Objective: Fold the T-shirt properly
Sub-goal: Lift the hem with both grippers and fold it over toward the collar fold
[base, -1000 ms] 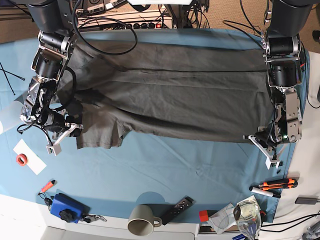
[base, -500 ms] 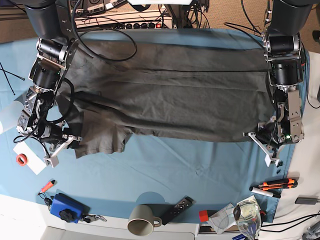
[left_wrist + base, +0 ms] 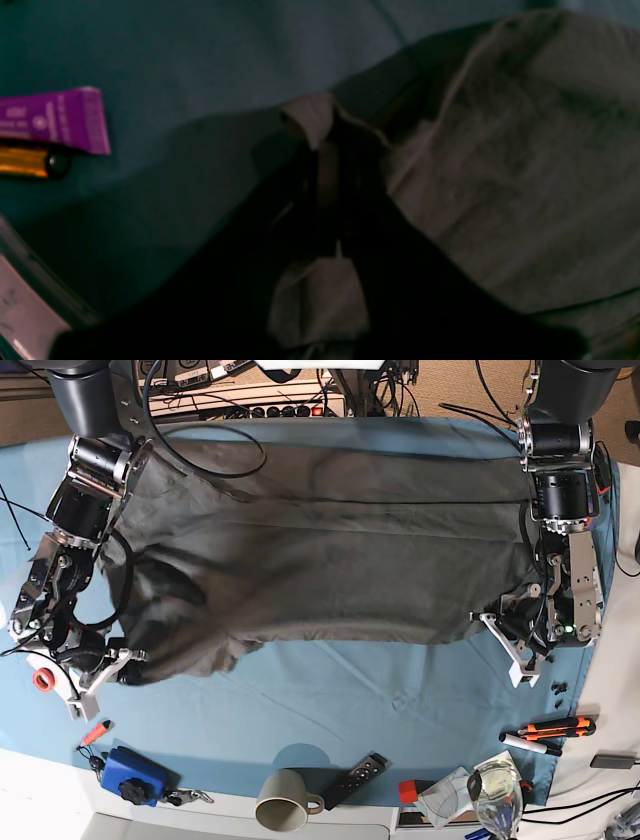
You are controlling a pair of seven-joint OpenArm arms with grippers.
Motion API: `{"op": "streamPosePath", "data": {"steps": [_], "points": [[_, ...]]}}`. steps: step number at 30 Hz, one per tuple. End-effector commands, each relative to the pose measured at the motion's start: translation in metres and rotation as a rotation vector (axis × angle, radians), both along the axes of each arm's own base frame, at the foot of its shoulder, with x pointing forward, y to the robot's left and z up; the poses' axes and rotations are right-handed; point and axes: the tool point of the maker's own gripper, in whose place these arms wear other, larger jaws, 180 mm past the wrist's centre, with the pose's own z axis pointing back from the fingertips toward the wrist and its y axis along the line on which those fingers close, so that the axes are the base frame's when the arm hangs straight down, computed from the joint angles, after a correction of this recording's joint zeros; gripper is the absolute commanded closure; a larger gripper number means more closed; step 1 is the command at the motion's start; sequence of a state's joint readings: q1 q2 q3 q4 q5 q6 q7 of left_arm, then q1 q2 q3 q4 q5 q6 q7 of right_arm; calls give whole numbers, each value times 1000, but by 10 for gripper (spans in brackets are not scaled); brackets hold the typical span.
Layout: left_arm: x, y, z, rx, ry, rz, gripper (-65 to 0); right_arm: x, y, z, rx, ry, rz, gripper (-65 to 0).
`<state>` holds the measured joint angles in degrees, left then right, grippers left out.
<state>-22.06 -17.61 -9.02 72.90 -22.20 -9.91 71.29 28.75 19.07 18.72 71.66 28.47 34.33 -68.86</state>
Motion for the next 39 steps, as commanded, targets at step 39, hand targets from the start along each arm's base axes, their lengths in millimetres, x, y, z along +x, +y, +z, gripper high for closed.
{"op": "streamPosePath", "data": {"steps": [39], "points": [[-54,39,51,-213,-263,5,0,-78,-20,5,108,-66,-23,0]]}}
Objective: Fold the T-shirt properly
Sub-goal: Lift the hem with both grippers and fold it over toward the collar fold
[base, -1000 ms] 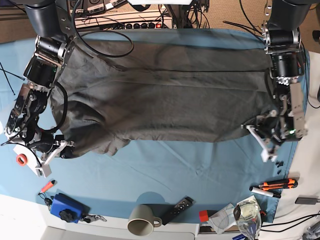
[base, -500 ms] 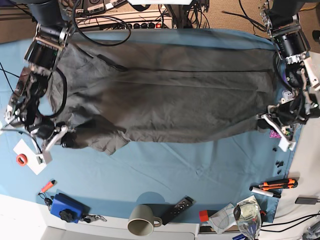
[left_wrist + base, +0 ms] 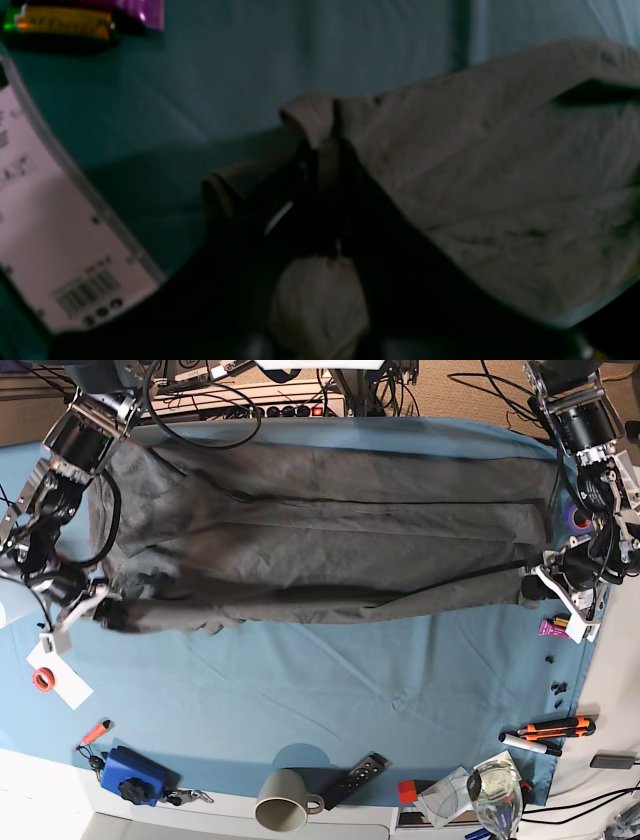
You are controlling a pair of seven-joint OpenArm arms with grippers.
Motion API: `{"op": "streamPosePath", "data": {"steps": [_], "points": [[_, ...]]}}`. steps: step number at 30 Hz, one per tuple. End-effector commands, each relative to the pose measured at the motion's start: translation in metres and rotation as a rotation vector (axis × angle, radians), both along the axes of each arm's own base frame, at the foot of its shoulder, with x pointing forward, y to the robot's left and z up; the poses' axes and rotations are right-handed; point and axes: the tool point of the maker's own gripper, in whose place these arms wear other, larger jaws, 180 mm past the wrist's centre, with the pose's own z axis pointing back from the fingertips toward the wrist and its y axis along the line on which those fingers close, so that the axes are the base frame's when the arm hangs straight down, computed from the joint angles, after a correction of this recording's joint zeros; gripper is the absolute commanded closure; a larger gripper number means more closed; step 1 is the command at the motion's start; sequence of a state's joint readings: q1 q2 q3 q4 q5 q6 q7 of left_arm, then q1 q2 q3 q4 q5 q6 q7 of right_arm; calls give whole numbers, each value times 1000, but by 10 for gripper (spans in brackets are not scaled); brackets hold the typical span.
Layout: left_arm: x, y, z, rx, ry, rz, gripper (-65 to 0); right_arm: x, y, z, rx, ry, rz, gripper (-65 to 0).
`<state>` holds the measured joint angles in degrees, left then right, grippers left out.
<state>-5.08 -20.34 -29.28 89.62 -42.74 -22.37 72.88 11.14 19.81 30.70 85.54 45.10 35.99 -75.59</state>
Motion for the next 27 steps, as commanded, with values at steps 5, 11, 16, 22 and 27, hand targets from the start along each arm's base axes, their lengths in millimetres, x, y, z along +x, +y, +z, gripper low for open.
{"op": "streamPosePath", "data": {"steps": [5,11,16,22,27], "points": [[0,3,18,38,-58,-19,0,-7,-2,13,-25,-42,13,0],[-13,4,18,60,-60,-21,0,-24,-12,17,-66,-53,-13,0],[-17,28,27,70,-91,58,0,-39,-27,15,-54,-50,-65,0],[-23,37,30,74,-107,58,0,-49,-34,12,-43,-27,-85,0],[-35,33,22,62,-75,29,0,-60,-33,2,-40,10,-81,0]]}}
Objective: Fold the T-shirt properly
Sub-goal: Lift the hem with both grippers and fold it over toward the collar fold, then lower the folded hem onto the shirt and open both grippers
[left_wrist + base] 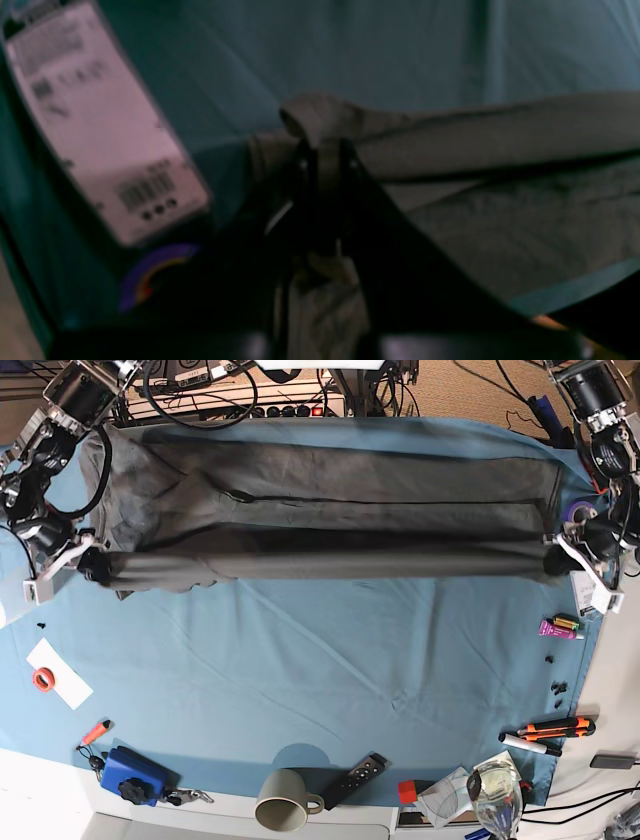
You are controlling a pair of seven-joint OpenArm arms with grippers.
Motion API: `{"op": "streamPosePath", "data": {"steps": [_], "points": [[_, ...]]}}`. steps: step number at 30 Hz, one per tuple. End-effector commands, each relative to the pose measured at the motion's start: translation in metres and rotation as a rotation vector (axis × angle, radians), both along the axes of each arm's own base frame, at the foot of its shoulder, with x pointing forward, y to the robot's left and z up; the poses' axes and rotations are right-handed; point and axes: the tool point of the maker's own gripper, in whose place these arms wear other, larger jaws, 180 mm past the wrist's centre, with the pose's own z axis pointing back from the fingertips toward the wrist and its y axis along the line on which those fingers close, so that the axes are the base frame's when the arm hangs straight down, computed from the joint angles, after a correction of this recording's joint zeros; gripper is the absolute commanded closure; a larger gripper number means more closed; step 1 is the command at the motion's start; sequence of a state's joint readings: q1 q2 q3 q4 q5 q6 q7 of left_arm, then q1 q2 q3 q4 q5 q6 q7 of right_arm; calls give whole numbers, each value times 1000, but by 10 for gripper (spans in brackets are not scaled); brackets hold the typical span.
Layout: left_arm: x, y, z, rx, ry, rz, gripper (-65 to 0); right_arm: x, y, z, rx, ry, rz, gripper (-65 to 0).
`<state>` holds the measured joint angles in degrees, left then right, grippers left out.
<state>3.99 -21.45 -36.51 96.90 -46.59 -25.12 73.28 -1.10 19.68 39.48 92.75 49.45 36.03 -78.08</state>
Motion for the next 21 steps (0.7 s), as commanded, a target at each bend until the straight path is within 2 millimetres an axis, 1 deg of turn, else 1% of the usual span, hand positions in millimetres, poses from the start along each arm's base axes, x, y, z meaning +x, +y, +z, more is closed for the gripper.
{"op": "streamPosePath", "data": {"steps": [1,4,10,13,16,21], "points": [[5,7,12,22,-40,1,0,5,-7,14,-26,-41,1,0],[-1,5,8,18,-19,-6,0,-2,-5,16,-33,-43,10,0],[-11,2,8,31,-12,-21,0,-24,-13,30,-124,-59,7,0],[-18,1,8,44,-6,-30,0,-37,-16,27,-140,-38,0,0],[-25,-1,5,53,8,-37,0,-48,-18,20,-141,-4,-2,0],[-35,-1,-2,55,33,-44,0,-54,-17,14,-139,22,1,0]]}}
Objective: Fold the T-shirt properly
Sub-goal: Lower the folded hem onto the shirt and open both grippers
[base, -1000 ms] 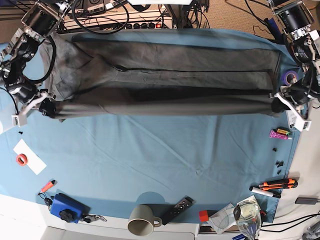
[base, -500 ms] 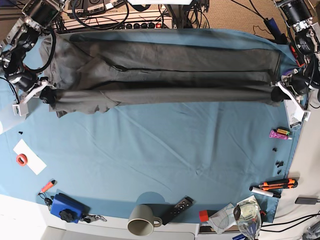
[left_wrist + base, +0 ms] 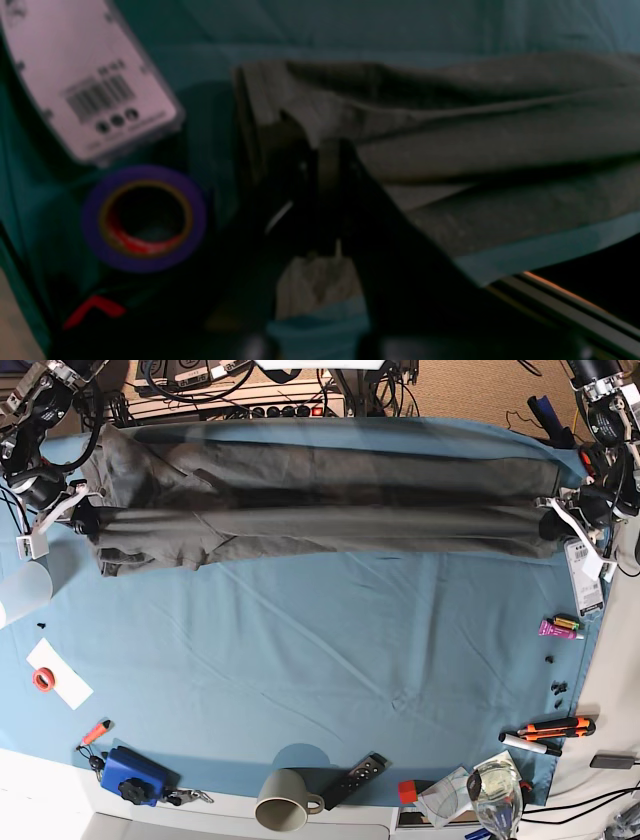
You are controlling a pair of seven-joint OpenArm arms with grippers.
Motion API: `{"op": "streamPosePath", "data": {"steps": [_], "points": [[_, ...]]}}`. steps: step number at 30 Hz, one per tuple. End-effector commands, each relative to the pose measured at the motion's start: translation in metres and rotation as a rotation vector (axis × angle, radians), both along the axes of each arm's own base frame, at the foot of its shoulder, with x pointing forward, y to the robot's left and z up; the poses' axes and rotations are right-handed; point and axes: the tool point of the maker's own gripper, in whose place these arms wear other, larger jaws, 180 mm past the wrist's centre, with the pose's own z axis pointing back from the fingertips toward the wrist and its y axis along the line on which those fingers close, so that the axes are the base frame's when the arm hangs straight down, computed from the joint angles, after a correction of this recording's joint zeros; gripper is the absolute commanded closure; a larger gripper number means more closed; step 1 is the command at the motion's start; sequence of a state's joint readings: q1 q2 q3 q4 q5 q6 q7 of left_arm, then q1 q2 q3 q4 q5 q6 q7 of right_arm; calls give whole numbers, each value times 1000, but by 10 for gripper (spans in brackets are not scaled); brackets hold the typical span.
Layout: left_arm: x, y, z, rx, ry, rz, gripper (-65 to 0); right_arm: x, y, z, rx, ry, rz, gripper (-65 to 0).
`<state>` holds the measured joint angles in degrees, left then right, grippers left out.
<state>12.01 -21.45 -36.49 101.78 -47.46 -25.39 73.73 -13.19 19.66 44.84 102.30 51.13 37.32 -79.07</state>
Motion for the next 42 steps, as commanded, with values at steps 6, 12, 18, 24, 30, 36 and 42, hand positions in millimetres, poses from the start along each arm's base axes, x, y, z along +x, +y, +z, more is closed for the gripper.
{"op": "streamPosePath", "data": {"steps": [6,12,18,24,30,36,42], "points": [[-3,7,5,43,-18,-26,-38,-1,-5,8,-27,-5,5,0],[-6,7,3,41,-12,-22,-266,-15,-5,-2,-28,41,6,-136],[-7,7,2,40,-13,-20,-267,-26,-5,-8,-26,75,7,-187],[-16,5,-5,34,-20,-1,-291,-26,-5,-9,-27,77,7,-187],[-21,10,-24,12,3,50,-314,-26,-5,-9,-27,77,7,-187],[-37,21,-52,8,96,96,-313,-26,-5,-9,-26,78,6,-187],[-43,16,-54,-41,150,123,-313,-26,-5,-9,-26,78,5,-187]]}}
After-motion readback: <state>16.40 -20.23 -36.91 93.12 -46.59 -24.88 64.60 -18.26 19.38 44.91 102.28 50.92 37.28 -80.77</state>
